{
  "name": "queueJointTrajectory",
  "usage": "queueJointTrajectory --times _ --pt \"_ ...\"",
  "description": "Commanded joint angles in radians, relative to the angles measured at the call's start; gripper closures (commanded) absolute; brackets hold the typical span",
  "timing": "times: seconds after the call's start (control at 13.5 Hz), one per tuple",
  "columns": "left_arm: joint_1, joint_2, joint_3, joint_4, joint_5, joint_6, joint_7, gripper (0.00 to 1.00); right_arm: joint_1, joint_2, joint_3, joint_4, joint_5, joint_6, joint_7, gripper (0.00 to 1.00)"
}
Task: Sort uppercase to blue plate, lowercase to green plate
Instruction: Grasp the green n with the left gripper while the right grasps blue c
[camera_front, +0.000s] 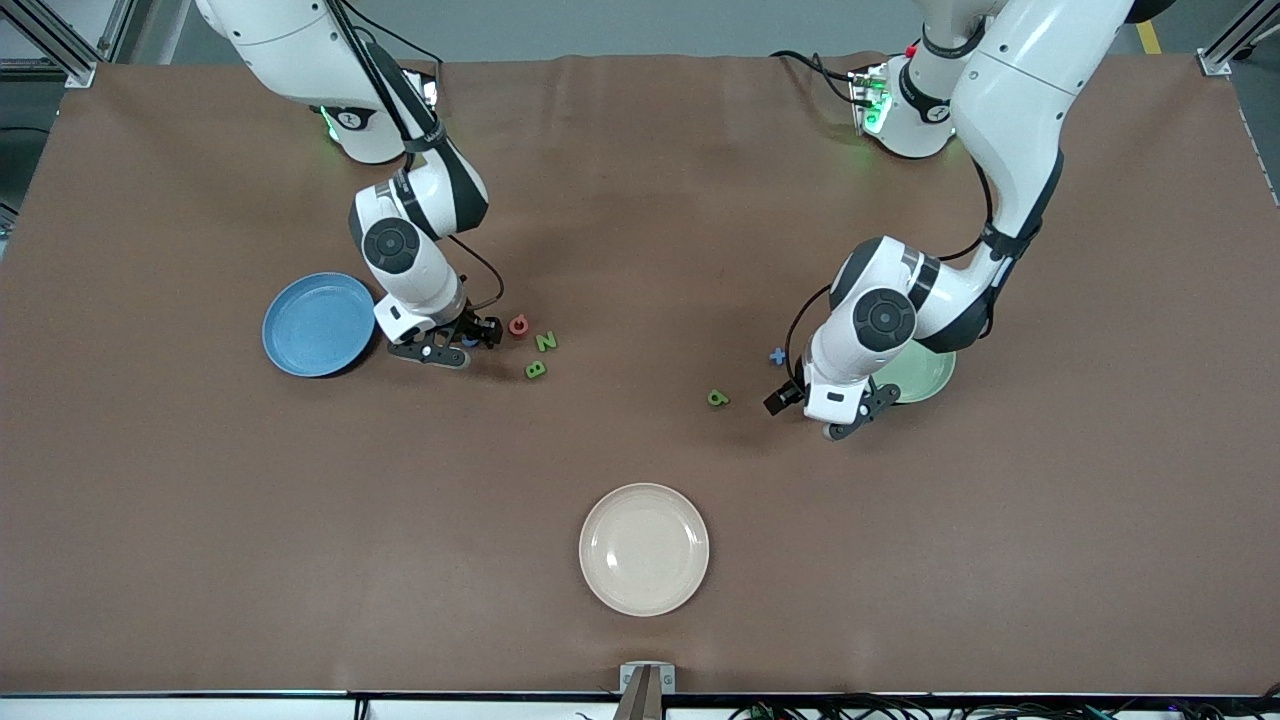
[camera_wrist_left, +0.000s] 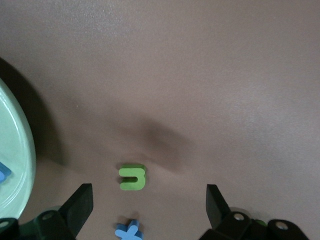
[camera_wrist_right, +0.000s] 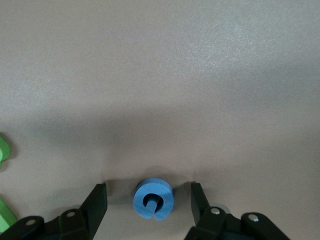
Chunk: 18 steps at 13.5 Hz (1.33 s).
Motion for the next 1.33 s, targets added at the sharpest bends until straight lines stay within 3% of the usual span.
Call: queueJointTrajectory --times 0.0,0.3,0.67,0.89,1.26 --pt "-0.001 0.019 0.000 0.018 0.019 -0.007 -0.020 0.01 0.013 0.006 -0.007 -0.001 0.008 0.012 0.017 0.28" --pt "-0.010 0.034 0.001 0.012 0.039 -0.004 -0.022 0.14 0.015 0.006 -0.007 -0.002 0.008 0.003 0.015 0.48" --pt "-0.009 0.048 0.001 0.010 0.042 -0.004 -0.022 0.34 0.009 0.000 -0.007 -0.010 0.008 -0.006 0.014 0.93" --pt "-0.007 0.051 0.001 0.010 0.042 -0.002 -0.020 0.42 -0.017 -0.055 -0.021 -0.010 0.003 -0.103 -0.032 0.98" --pt "0.000 0.056 0.001 0.012 0.071 -0.001 -0.022 0.64 -0.218 -0.177 -0.021 -0.009 -0.003 -0.264 -0.335 0.98"
